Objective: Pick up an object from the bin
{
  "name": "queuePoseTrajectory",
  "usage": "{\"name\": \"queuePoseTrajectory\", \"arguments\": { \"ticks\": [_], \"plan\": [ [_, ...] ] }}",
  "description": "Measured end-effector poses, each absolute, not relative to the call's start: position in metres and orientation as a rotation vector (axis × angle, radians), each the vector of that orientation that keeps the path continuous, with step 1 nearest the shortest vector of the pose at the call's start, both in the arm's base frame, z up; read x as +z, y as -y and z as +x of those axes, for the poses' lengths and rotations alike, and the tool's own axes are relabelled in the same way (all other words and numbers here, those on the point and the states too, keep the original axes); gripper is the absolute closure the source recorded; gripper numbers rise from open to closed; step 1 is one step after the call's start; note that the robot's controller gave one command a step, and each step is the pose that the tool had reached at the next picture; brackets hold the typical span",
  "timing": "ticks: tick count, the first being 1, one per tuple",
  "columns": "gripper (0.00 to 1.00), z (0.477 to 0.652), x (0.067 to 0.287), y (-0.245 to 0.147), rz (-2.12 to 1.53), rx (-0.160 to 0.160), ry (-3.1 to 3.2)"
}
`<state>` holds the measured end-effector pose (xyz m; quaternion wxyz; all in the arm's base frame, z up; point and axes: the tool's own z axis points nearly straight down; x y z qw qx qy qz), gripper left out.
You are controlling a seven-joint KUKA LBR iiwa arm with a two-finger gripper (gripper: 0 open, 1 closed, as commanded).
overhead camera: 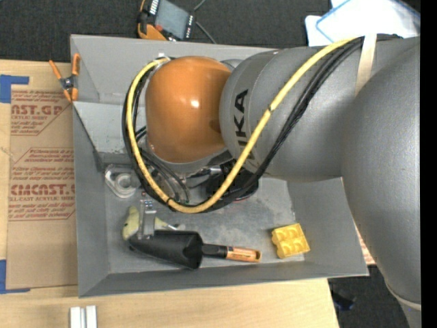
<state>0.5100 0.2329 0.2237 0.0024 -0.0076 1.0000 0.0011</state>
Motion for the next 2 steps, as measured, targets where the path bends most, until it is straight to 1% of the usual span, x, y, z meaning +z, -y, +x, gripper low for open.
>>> {"name": "queuePoseTrajectory", "arguments": {
  "ticks": [1, 2],
  "plan": [
    [0.00, 0.496, 0.317, -0.226, -0.017, 0.011, -3.124],
    [0.00, 0.486, 0.196, -0.157, -0.334, 0.003, -3.125]
  ]
}}
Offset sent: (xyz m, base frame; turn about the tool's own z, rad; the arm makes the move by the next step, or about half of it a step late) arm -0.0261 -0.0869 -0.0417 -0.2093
